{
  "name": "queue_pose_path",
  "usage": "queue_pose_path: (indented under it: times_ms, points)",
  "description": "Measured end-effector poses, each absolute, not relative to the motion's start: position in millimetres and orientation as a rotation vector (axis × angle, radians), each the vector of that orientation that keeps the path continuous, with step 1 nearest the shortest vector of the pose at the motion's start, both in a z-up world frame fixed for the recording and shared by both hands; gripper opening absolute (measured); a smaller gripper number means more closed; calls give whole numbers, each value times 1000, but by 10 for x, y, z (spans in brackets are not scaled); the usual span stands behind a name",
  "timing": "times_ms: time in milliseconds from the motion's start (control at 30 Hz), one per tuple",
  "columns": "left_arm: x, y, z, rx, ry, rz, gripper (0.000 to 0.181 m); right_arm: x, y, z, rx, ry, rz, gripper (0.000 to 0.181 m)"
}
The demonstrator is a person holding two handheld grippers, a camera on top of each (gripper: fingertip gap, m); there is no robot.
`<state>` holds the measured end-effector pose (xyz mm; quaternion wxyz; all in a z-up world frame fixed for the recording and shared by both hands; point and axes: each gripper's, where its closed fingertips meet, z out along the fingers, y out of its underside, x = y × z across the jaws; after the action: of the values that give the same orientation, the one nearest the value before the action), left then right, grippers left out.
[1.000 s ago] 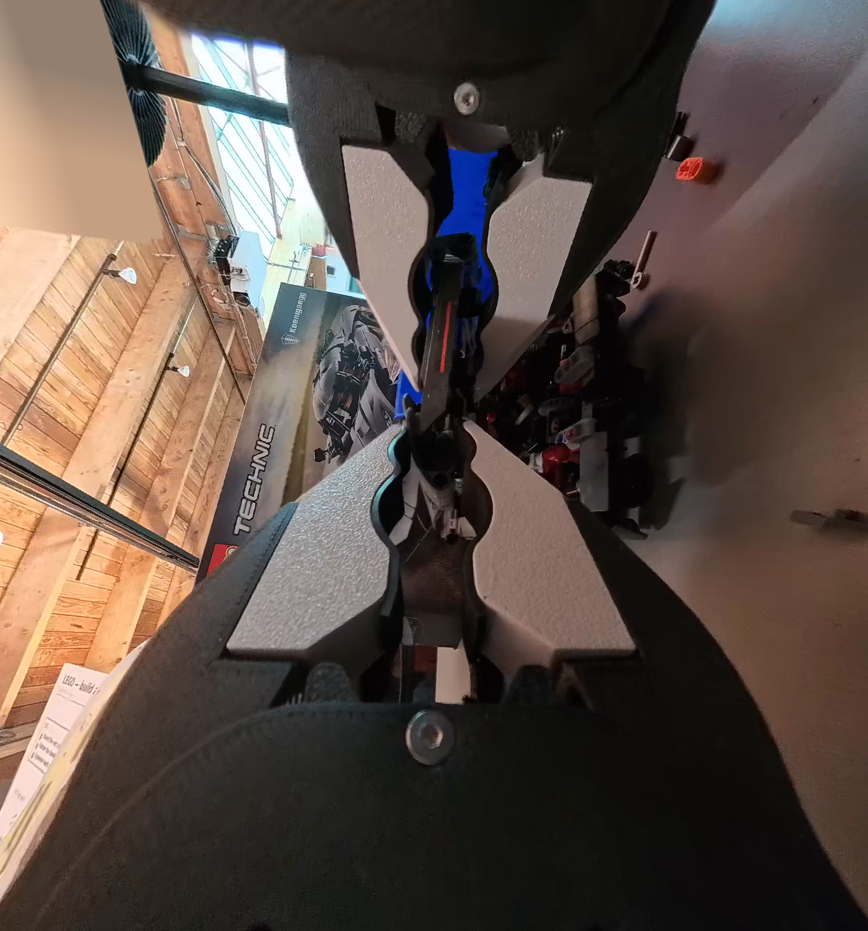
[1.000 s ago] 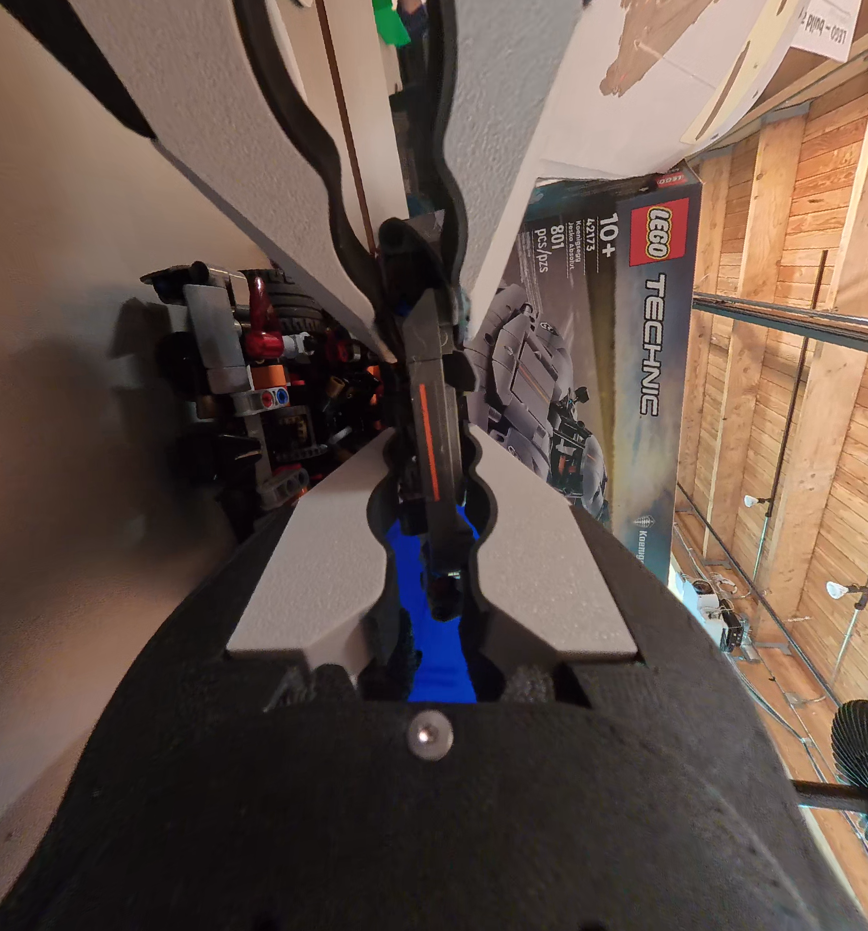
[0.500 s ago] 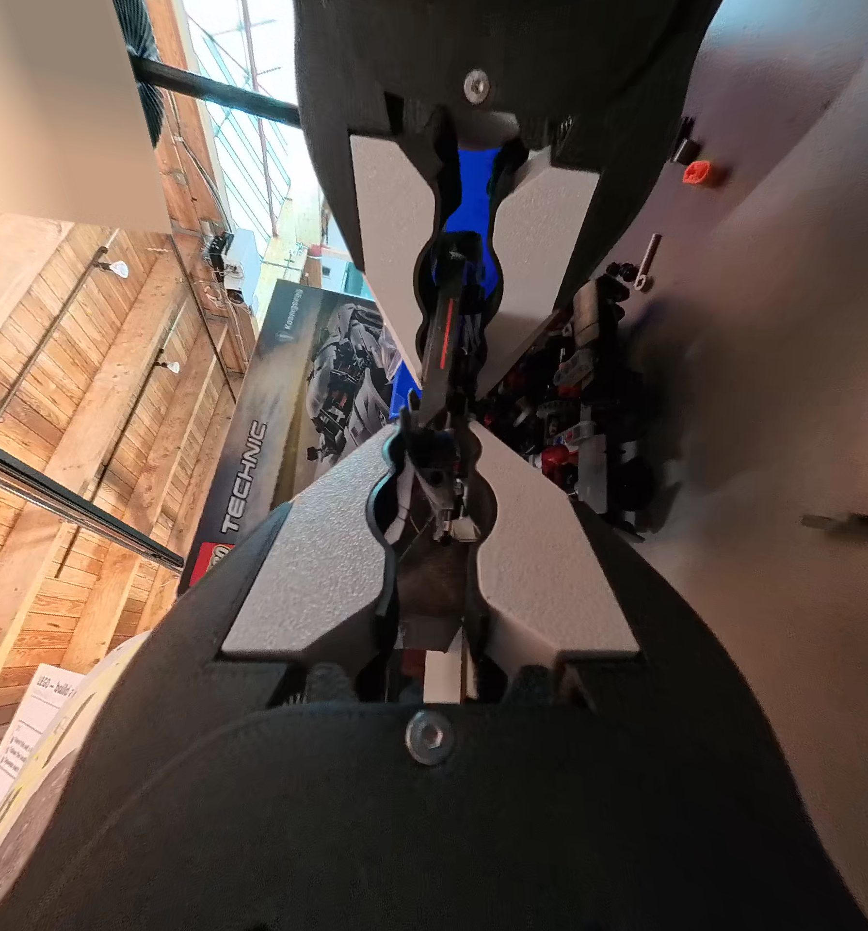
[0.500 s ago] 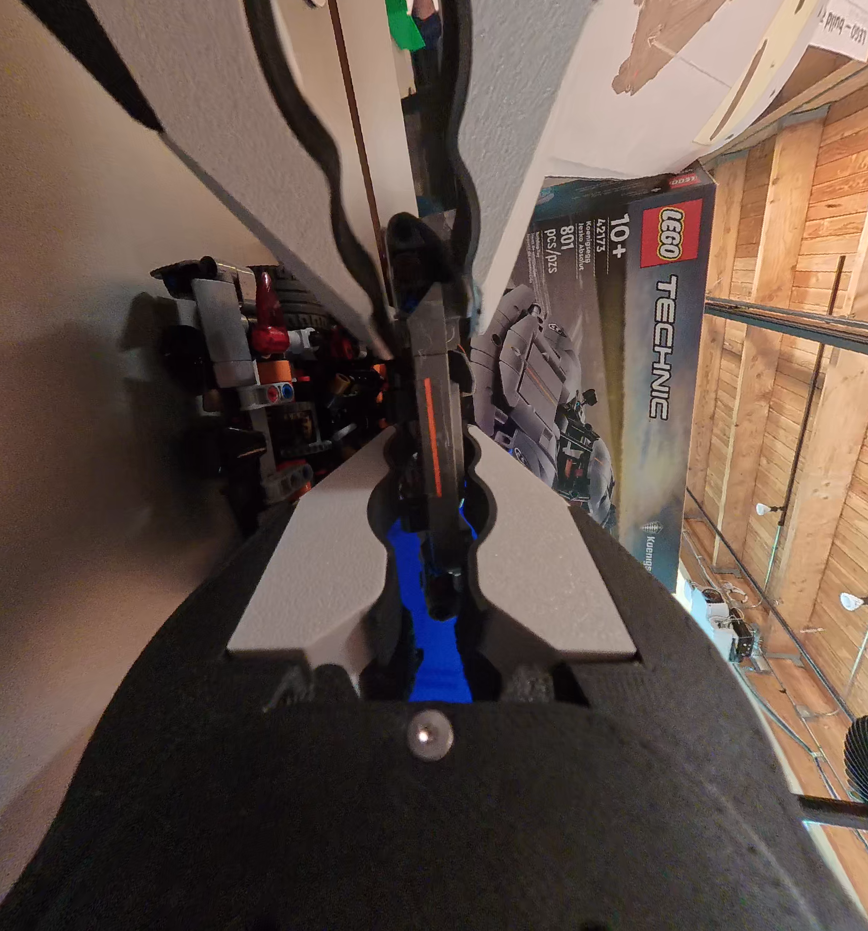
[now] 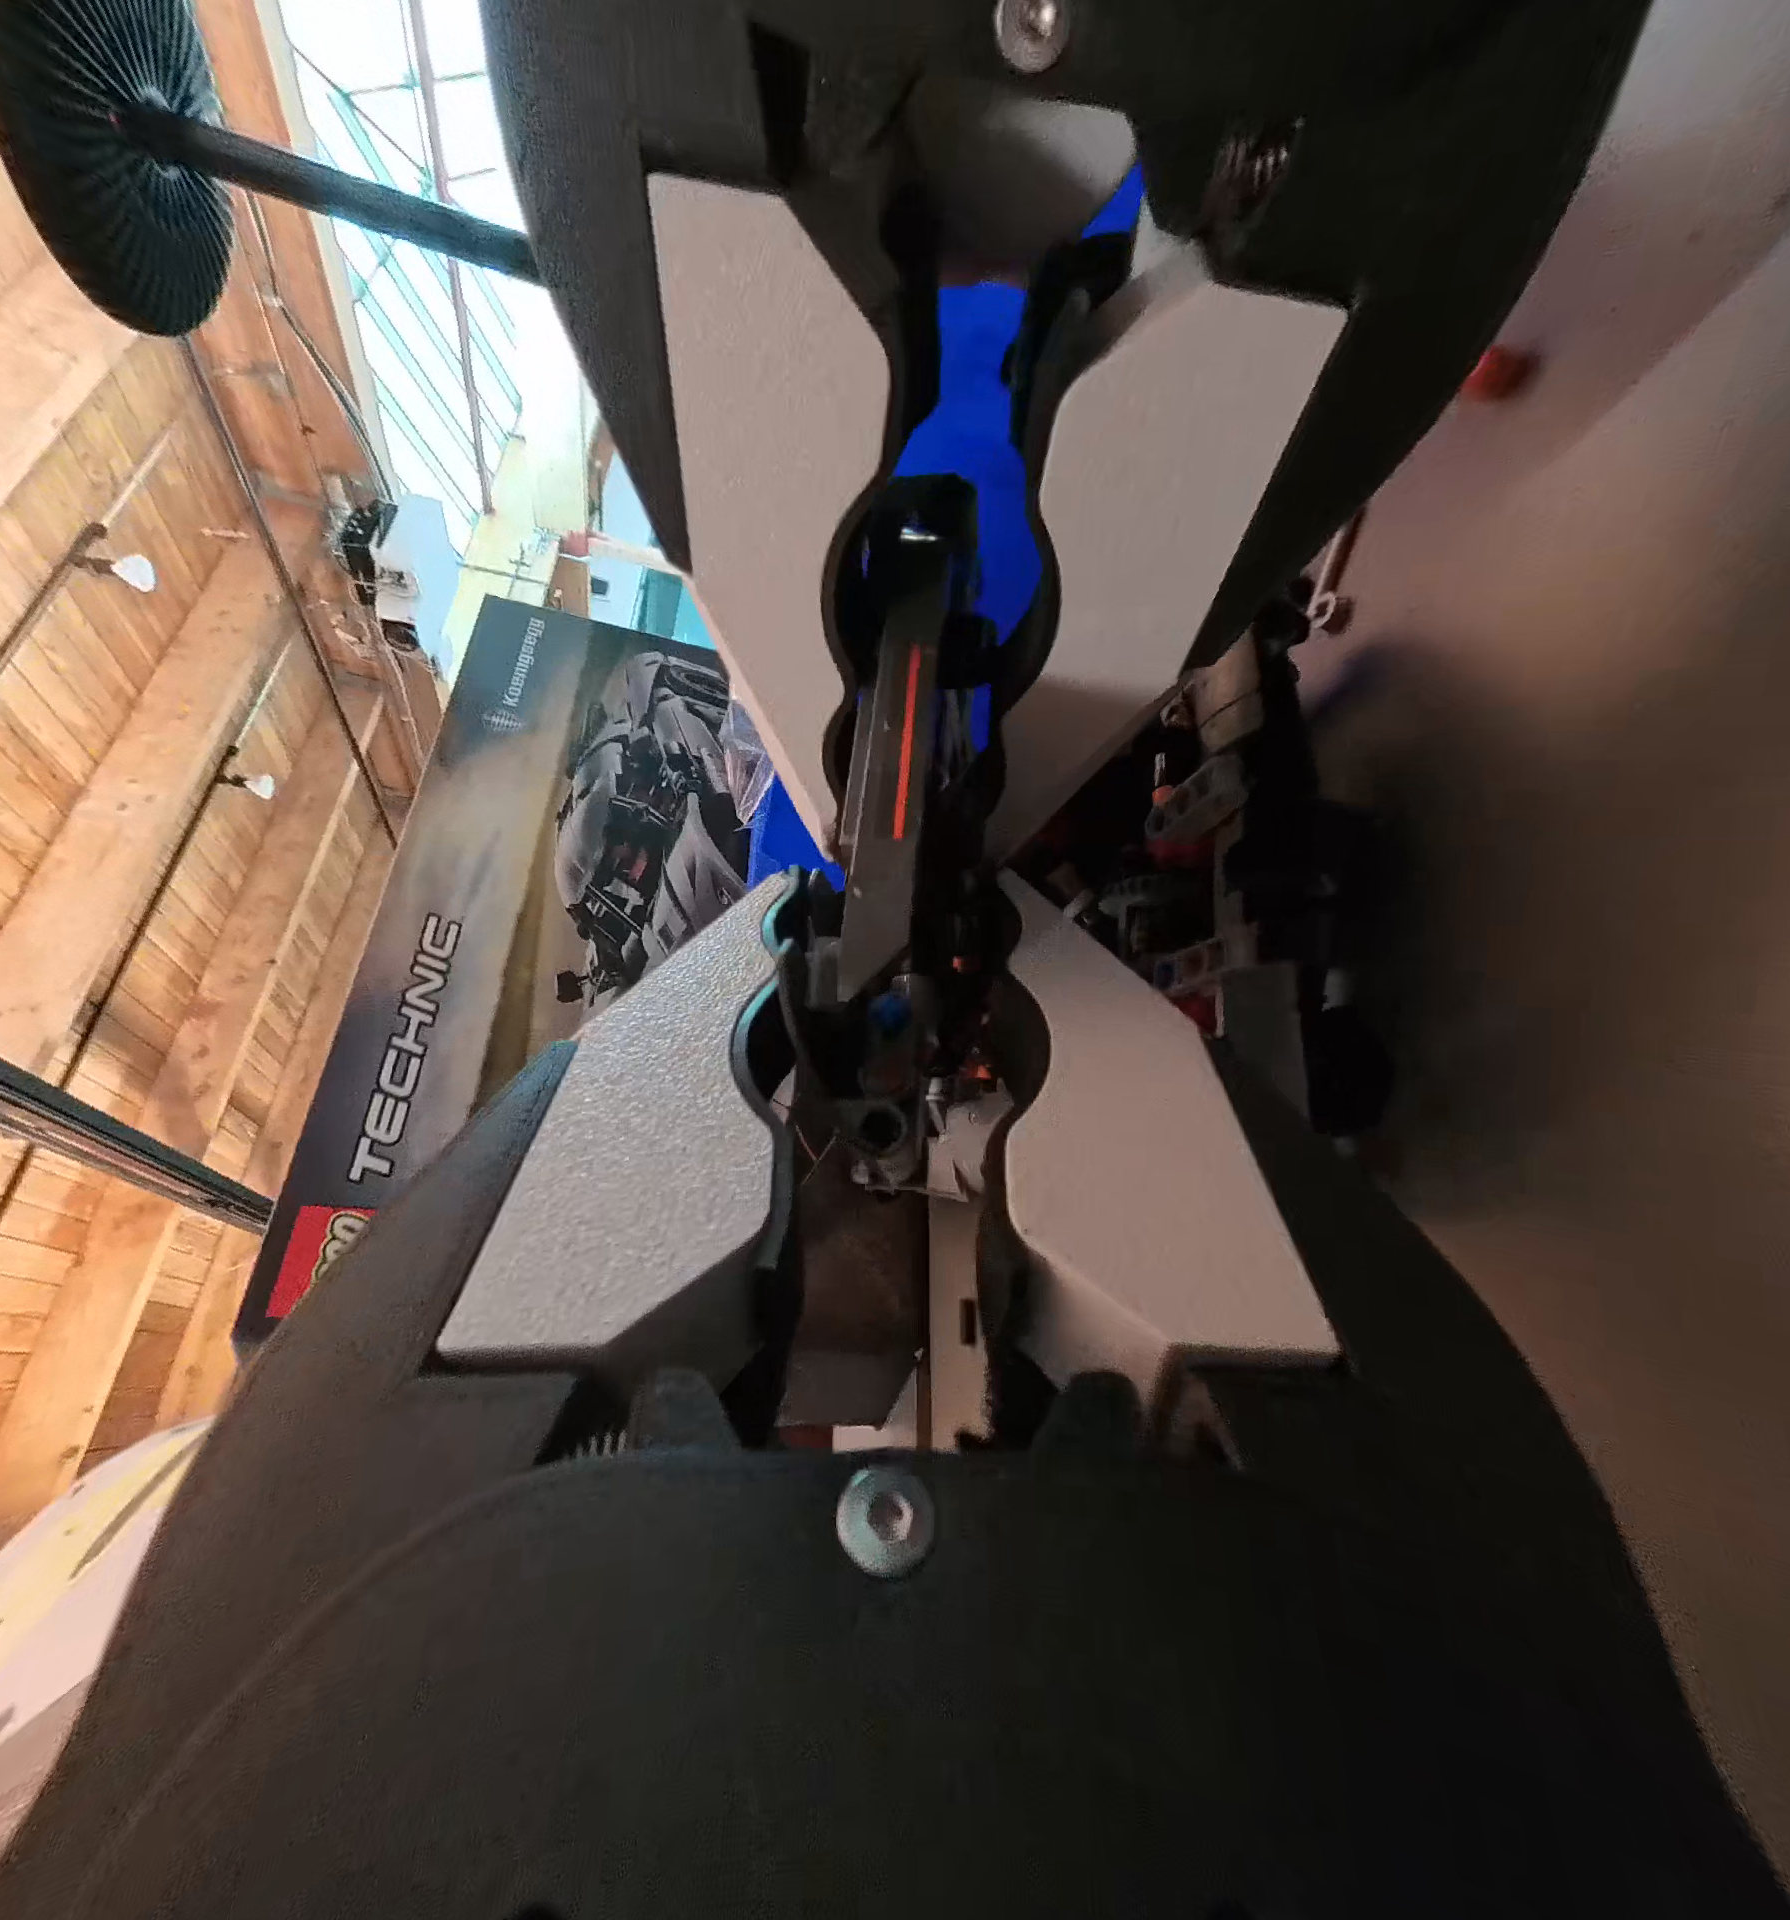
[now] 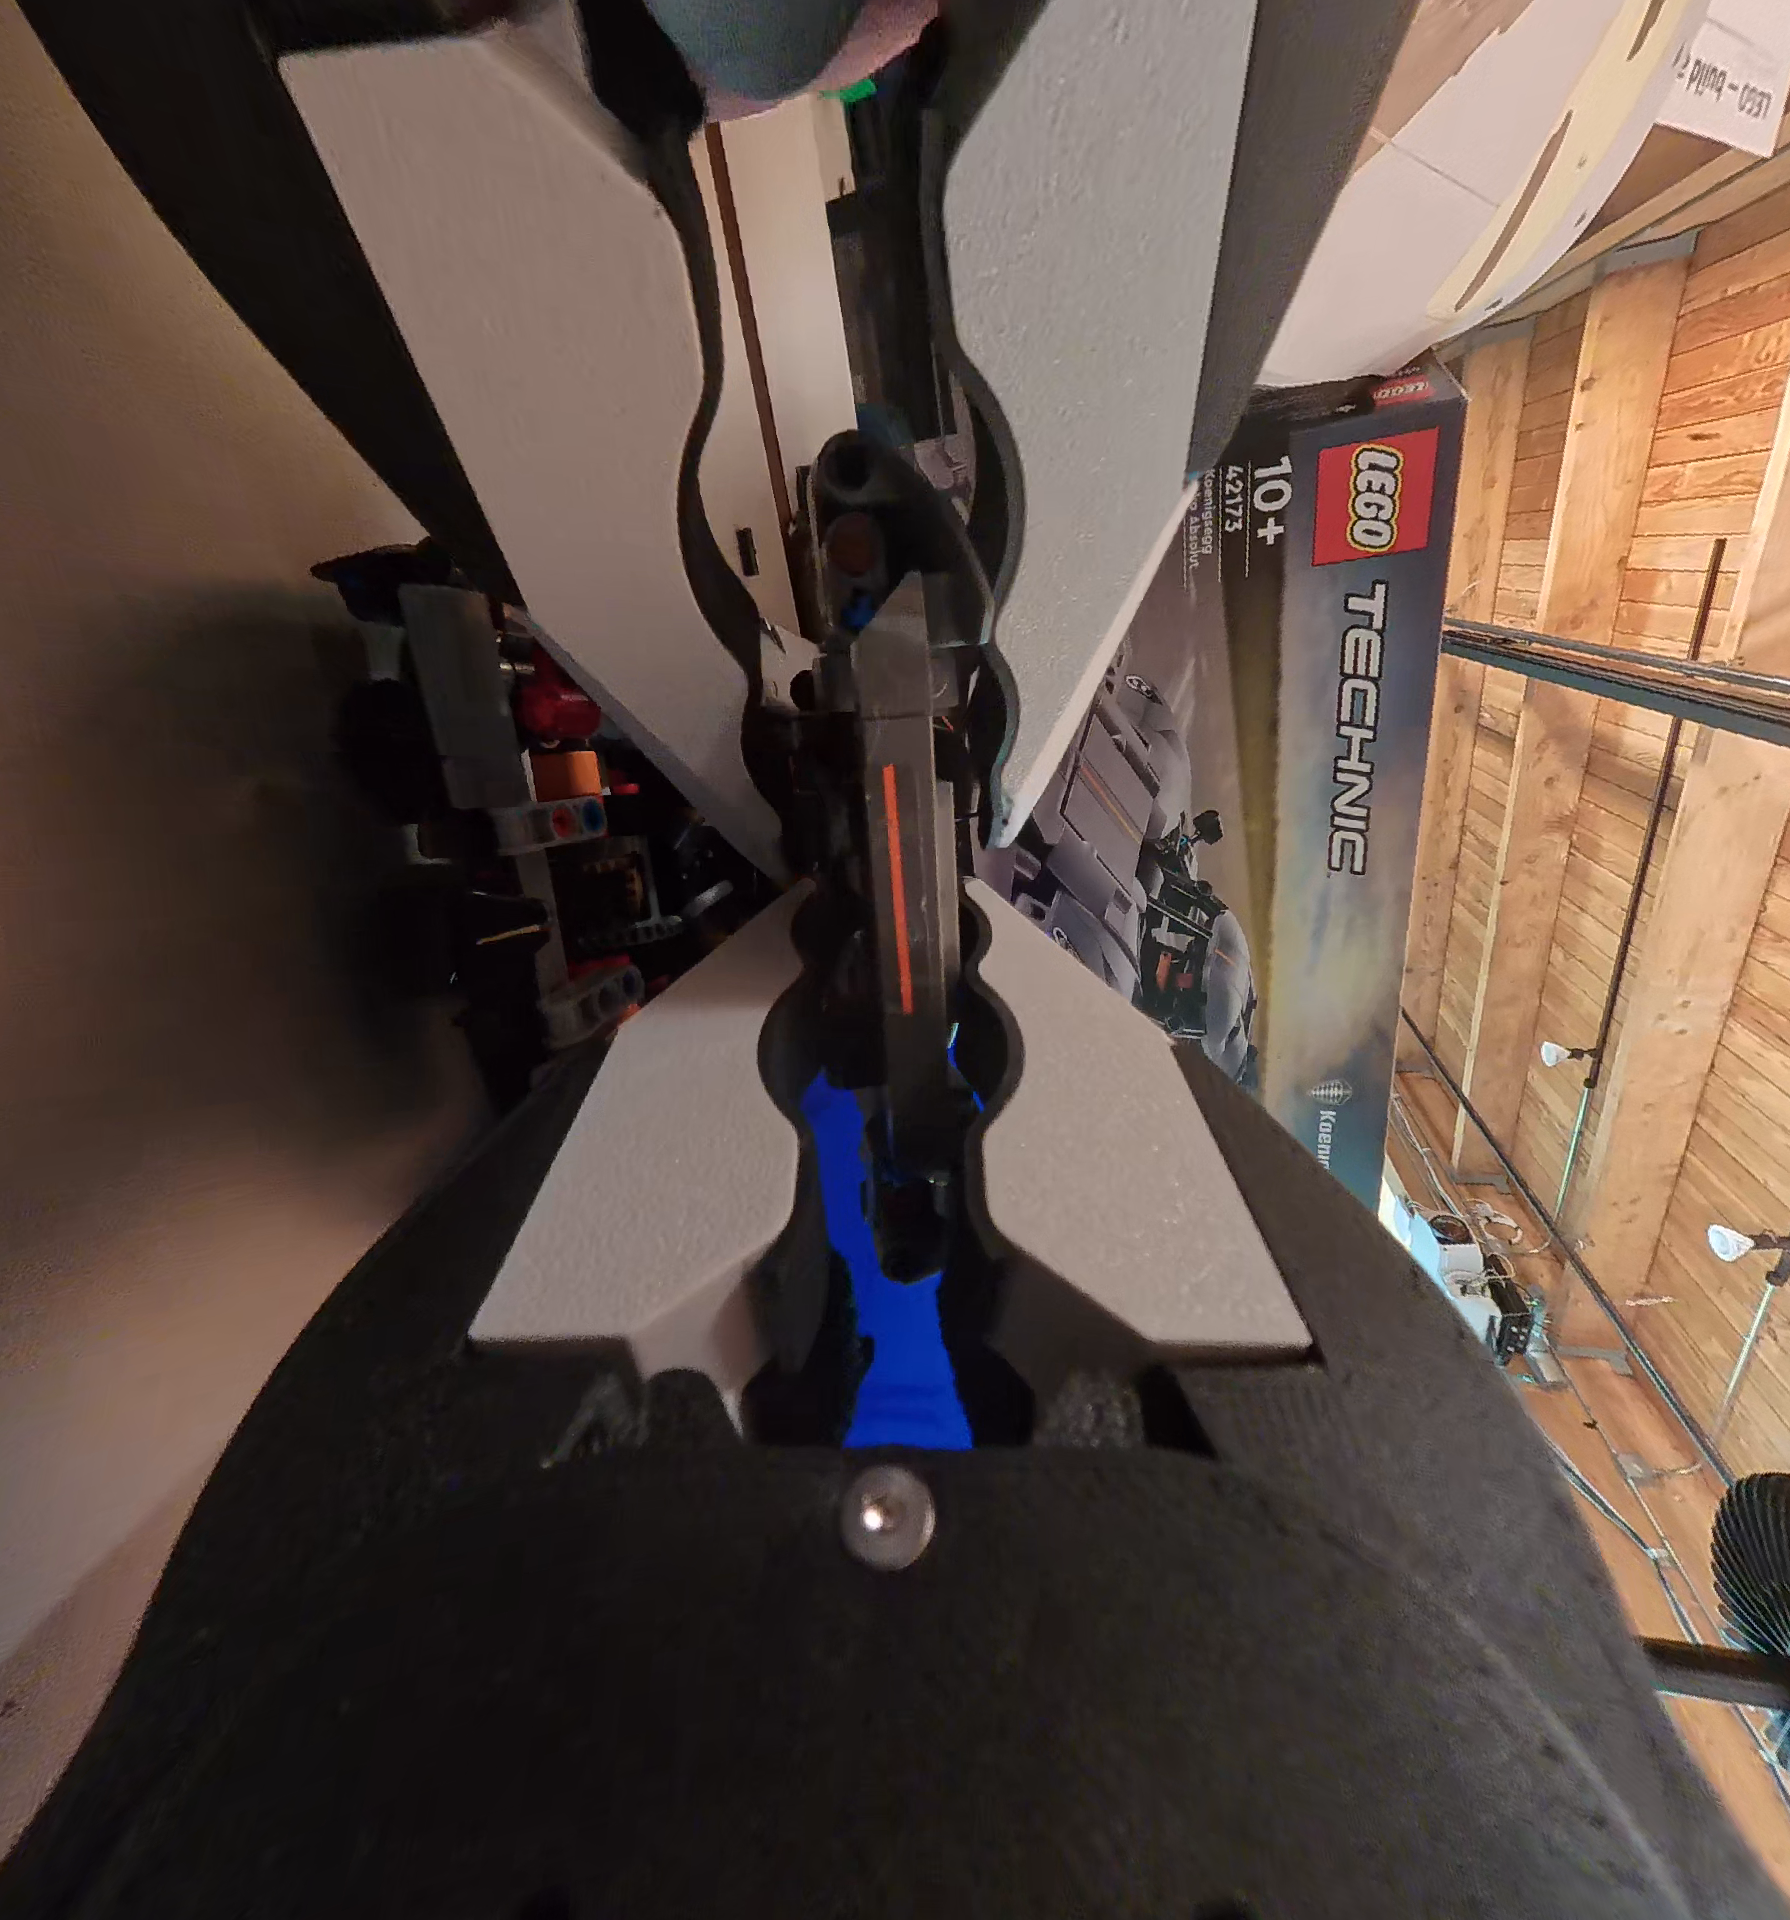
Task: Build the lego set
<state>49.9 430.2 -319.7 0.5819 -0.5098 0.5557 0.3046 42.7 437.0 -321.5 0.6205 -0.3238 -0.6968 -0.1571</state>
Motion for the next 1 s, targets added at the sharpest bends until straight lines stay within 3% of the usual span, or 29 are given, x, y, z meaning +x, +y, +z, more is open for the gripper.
queue_pose_path:
  times_ms: [1000]
  points:
    - [418, 4348, -3185, -1255, 1255, 680, 24, 413, 4312, -3188, -739, -1623, -307, 18]
